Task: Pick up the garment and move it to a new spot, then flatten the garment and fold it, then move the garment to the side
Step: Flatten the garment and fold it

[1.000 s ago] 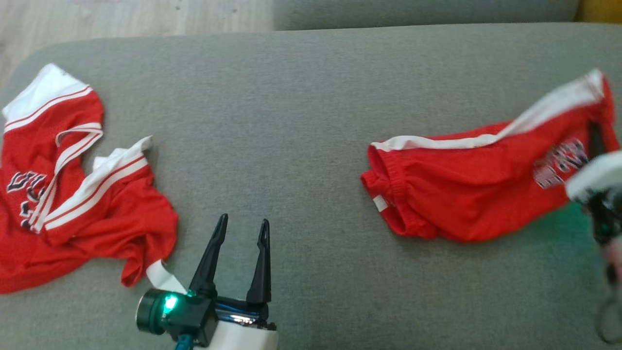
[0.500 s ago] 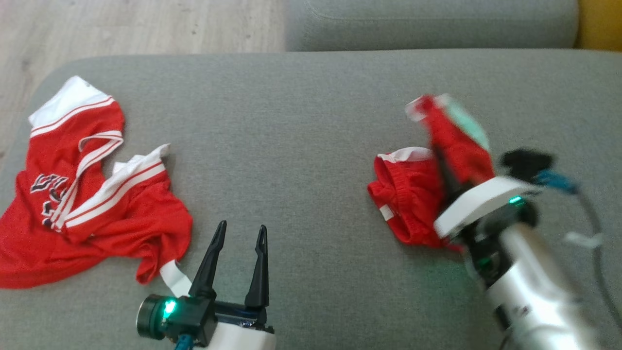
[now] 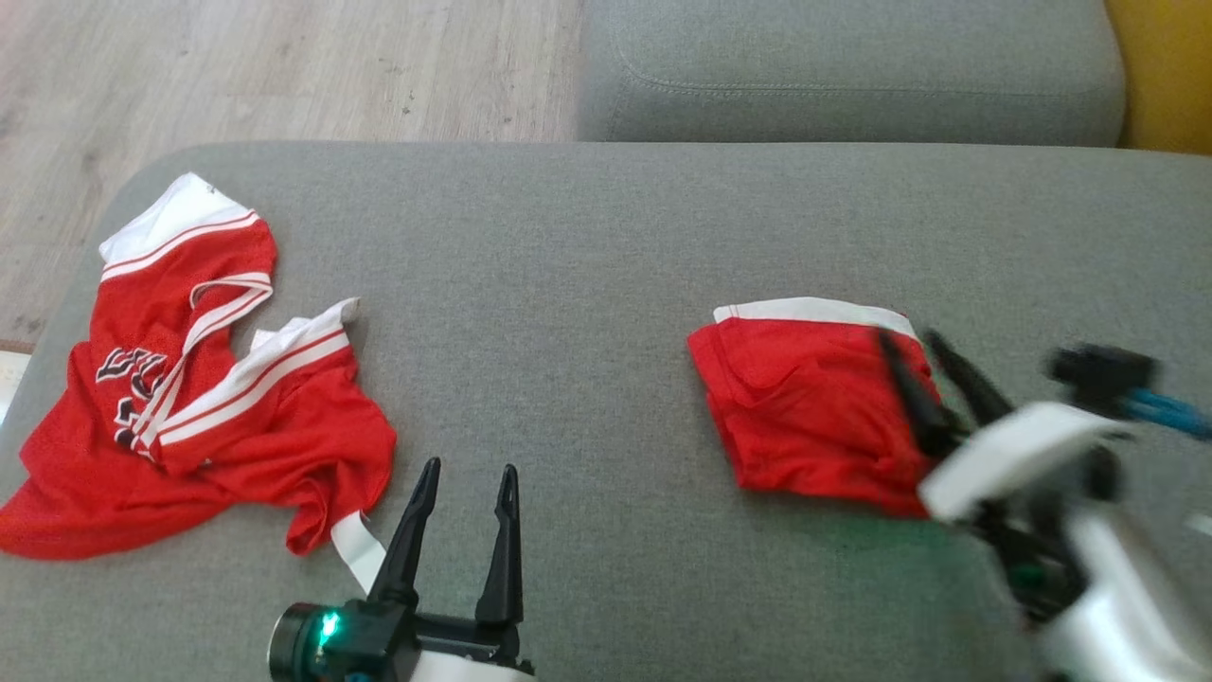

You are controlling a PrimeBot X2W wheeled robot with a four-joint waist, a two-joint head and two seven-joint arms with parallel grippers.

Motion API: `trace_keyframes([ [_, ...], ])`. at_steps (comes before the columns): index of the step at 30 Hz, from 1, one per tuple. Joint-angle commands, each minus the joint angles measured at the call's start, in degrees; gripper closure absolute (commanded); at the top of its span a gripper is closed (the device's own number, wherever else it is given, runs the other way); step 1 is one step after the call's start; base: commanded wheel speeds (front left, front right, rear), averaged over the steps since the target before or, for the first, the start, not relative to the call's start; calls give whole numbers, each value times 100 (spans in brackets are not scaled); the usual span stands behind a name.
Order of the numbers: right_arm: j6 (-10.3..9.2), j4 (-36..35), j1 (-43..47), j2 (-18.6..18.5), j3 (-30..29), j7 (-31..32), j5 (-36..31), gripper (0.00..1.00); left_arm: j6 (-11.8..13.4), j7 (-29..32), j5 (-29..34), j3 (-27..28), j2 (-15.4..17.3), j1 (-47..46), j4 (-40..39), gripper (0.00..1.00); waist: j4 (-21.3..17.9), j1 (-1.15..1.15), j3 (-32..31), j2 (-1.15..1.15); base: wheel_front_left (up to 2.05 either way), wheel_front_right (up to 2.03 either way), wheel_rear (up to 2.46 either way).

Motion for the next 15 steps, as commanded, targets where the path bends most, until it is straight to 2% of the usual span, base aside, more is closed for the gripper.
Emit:
trace_keyframes([
  [1,-5,-231,86,-210,-120,129,154,0,36,-47,-32,139,-46,-151,-204,0,16,1,-15,0,0,0,0],
  [2,-5,-269,179,-324,-261,242,269,0,37,-47,-36,129,-46,-152,-209,0,26,1,-18,0,0,0,0],
  [3,-5,-298,259,-429,-377,375,404,7,39,-47,-40,124,-46,-153,-219,0,32,1,-15,0,0,0,0],
  [4,-5,-314,314,-545,-470,498,517,51,40,-47,-42,121,-46,-154,-231,0,37,1,-5,0,0,0,0],
  [5,-5,-312,350,-639,-542,632,655,100,40,-47,-44,119,-46,-156,-243,0,43,1,11,0,0,0,0],
  [12,-5,-153,92,-836,-579,2030,2367,100,21,-47,-105,-9,-46,-264,-267,0,181,1,199,0,0,0,0],
  [15,-5,133,-127,-1024,-322,2375,2413,100,11,-47,-141,-88,-46,-307,-228,0,214,1,288,0,0,0,0],
])
